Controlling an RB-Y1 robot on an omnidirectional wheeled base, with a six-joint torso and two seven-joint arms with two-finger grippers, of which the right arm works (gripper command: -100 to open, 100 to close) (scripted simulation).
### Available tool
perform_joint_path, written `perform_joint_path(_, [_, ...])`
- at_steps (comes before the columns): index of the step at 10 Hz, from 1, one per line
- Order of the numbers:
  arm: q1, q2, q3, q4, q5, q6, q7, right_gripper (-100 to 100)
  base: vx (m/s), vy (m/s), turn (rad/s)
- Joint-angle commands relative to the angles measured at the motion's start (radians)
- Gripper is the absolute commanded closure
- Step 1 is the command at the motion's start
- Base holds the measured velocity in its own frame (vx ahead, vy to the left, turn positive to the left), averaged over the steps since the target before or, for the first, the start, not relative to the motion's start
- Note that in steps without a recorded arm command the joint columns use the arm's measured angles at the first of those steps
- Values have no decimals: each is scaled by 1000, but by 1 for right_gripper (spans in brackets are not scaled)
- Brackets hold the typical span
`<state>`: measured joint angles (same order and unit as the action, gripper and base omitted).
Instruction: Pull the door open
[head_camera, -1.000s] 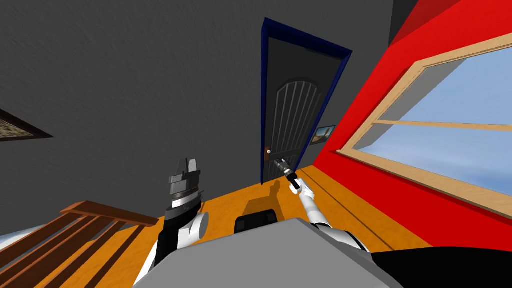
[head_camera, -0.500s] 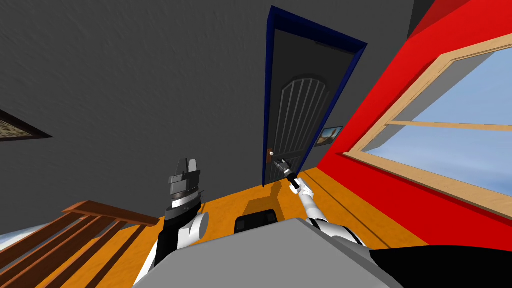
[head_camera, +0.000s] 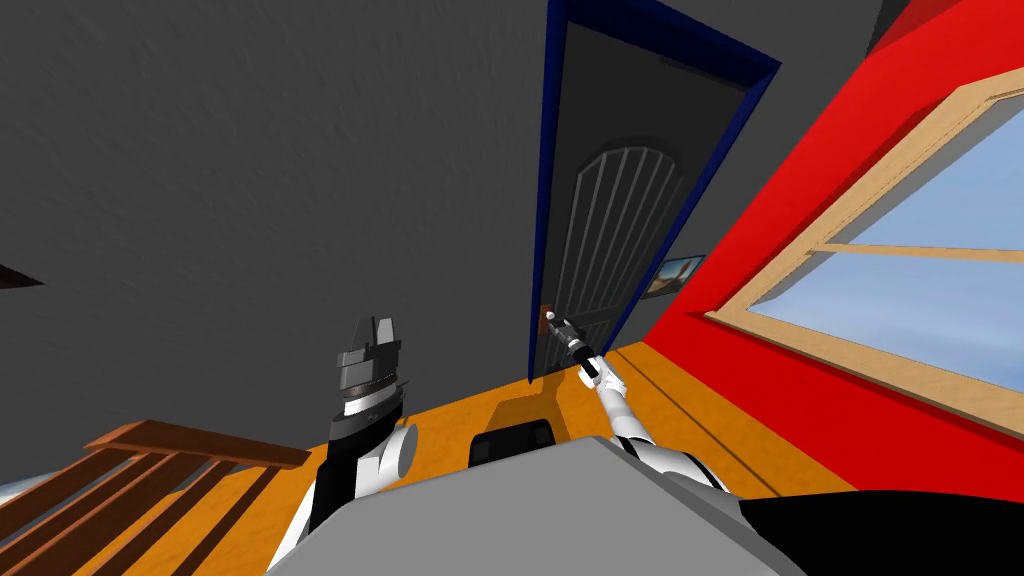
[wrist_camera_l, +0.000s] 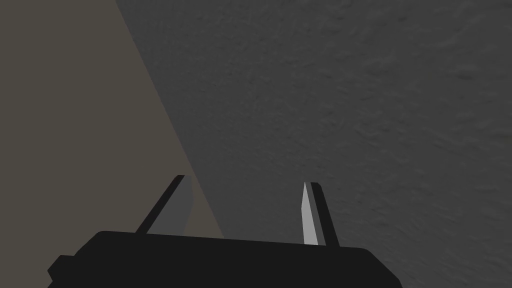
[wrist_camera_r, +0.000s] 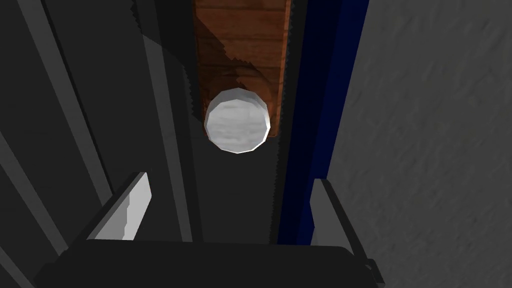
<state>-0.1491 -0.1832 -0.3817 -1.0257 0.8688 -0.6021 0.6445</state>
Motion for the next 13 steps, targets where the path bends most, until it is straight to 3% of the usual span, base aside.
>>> perform_joint_path(1, [-1, 5, -4, 3, -1, 2, 7, -100, 192, 4, 32])
perform_joint_path(5, [-3, 10, -9, 5, -2, 4, 15, -100, 162, -1, 22])
perform_joint_path(6, [-3, 10, -9, 5, -2, 4, 15, 100, -11, -1, 0])
perform_joint_path(11, [-3, 10, -9, 5, -2, 4, 15, 100, -15, -1, 2])
perform_joint_path(13, [-2, 8, -1, 10, -38, 8, -32, 100, -30, -37, 82])
